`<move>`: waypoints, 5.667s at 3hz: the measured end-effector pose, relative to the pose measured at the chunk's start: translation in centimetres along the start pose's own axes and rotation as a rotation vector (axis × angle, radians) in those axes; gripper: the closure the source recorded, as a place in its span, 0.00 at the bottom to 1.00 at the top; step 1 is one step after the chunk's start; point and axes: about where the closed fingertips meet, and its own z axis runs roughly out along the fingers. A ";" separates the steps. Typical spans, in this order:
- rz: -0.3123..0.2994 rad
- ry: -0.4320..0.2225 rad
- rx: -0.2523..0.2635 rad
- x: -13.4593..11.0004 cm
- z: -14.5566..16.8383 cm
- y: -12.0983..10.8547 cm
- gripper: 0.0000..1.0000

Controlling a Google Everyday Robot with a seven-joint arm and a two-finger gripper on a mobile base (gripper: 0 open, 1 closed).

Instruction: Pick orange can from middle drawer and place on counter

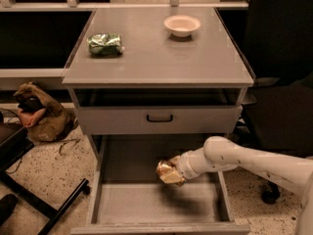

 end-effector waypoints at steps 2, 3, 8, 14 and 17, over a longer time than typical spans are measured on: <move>-0.015 -0.091 -0.011 -4.5 -6.4 1.7 1.00; -0.019 -0.146 0.025 -8.7 -10.3 2.2 1.00; -0.279 -0.346 0.314 -31.4 -28.9 3.9 1.00; -0.370 -0.172 0.676 -41.1 -23.8 -6.8 1.00; -0.233 -0.112 0.668 -39.3 -22.5 -10.5 1.00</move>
Offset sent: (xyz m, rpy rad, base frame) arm -0.0077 -0.0053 0.0619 0.0619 -0.0269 0.0106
